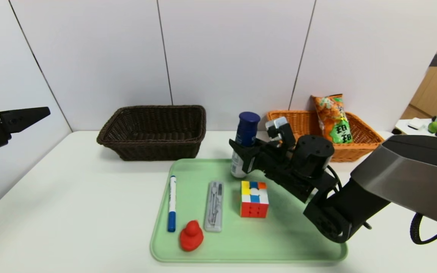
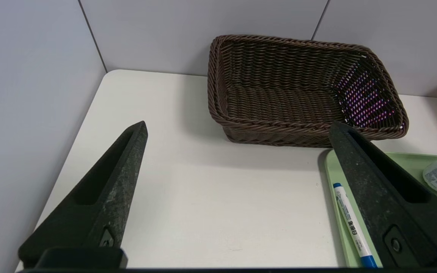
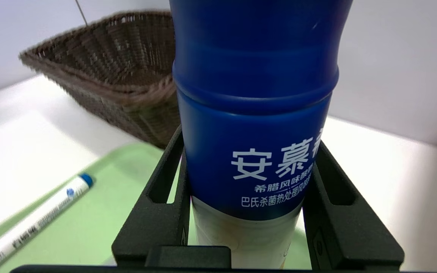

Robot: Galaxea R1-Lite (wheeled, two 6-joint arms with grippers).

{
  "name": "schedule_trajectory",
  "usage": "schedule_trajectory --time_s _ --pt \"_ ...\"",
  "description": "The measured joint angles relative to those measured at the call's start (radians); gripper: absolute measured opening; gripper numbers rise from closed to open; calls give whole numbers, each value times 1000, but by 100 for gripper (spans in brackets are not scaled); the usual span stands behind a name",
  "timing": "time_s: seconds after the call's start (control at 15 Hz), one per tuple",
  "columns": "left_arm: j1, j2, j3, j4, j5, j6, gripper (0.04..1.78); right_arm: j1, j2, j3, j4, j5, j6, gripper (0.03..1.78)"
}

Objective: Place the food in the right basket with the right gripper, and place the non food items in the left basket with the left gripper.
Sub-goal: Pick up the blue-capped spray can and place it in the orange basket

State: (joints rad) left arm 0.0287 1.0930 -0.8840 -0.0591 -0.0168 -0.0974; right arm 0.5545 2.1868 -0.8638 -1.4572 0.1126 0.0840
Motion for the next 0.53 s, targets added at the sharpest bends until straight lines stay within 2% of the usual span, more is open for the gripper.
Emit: schedule_trajectory --time_s 0.2,0.33,0.53 --pt "0 3 -1 0 0 -1 169 -10 -83 -20 26 -16 0 80" --pt "0 6 -2 0 0 0 169 -35 -161 -61 97 -17 1 80" --pt "0 5 -2 0 1 0 169 -147 -260 -157 261 -16 0 80"
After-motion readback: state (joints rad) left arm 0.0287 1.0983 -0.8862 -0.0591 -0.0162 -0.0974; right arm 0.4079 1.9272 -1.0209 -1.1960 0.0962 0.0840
